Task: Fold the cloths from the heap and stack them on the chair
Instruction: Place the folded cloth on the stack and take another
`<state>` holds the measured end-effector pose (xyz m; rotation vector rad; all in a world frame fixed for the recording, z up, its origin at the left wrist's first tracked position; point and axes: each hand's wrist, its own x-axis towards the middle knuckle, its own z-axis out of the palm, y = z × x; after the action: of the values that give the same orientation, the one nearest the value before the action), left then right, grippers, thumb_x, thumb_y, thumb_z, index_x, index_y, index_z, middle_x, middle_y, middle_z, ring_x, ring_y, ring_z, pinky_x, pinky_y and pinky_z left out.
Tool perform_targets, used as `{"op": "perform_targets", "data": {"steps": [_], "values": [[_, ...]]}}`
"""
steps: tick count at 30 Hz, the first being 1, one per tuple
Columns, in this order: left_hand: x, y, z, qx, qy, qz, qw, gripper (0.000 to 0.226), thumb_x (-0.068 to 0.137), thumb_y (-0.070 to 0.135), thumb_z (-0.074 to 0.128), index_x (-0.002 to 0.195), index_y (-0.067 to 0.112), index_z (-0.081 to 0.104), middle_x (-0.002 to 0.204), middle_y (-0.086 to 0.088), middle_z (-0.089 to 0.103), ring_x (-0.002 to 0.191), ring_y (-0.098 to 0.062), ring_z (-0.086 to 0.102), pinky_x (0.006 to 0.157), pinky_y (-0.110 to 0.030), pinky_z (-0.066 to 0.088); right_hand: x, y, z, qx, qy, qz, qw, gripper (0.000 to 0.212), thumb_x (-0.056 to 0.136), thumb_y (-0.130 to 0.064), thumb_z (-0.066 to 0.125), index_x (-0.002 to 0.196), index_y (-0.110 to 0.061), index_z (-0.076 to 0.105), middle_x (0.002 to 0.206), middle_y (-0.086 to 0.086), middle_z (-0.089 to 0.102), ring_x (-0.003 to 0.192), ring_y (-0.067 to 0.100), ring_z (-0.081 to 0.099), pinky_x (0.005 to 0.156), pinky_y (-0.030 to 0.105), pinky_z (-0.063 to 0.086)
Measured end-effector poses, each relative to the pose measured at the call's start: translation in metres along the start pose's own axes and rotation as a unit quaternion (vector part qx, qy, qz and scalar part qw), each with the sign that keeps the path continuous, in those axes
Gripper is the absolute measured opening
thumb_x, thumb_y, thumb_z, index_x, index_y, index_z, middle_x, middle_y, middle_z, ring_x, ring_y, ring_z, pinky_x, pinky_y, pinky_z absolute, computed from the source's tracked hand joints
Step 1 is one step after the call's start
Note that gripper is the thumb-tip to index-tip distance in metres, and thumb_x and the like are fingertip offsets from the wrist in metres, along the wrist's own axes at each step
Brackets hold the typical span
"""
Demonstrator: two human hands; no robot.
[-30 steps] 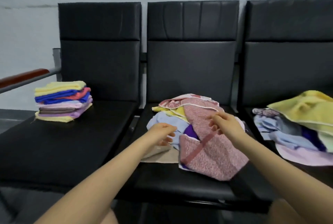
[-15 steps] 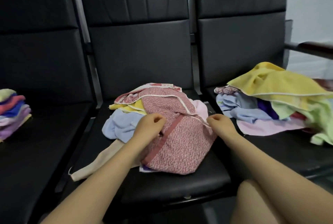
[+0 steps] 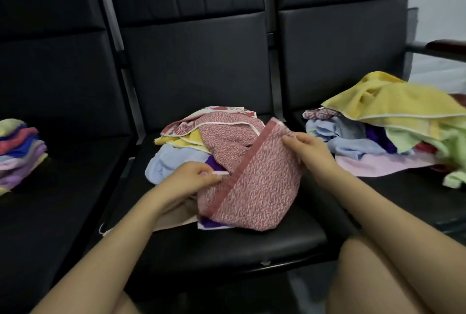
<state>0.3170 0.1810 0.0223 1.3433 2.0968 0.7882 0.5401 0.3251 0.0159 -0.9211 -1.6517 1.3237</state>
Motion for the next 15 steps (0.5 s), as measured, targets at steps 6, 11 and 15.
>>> {"op": "perform_targets", "data": {"steps": [6,11,15], "values": [[-0.016,0.0,-0.031,-0.309,0.198,0.004,0.93,0.015,0.095,0.023,0.059,0.087,0.017,0.069,0.086,-0.003,0.067,0.081,-0.02,0.062,0.066,-0.026,0.048,-0.008,-0.02,-0.04,0.309,0.0,0.041,0.95,0.03,0.097,-0.03,0.048,0.114,-0.007,0.058,0.106,0.005,0.068,0.094,0.015,0.067,0.083,0.031,0.053],[-0.04,-0.012,-0.034,-0.309,0.211,-0.004,0.927,0.018,0.094,0.023,0.058,0.083,0.014,0.069,0.083,-0.004,0.067,0.08,-0.018,0.063,0.069,-0.029,0.048,-0.024,-0.013,-0.056,0.281,-0.046,0.096,0.954,0.056,0.076,-0.039,0.073,0.122,-0.01,0.059,0.125,0.008,0.065,0.104,0.018,0.067,0.087,0.032,0.049],[-0.059,-0.024,-0.025,-0.244,0.195,-0.02,0.95,0.022,0.094,0.024,0.059,0.078,0.012,0.067,0.069,0.001,0.061,0.067,-0.015,0.057,0.064,-0.026,0.046,-0.037,-0.007,-0.058,0.216,-0.057,0.129,0.966,0.04,0.097,-0.036,0.049,0.129,-0.012,0.056,0.126,0.006,0.065,0.114,0.016,0.061,0.091,0.029,0.046]]}}
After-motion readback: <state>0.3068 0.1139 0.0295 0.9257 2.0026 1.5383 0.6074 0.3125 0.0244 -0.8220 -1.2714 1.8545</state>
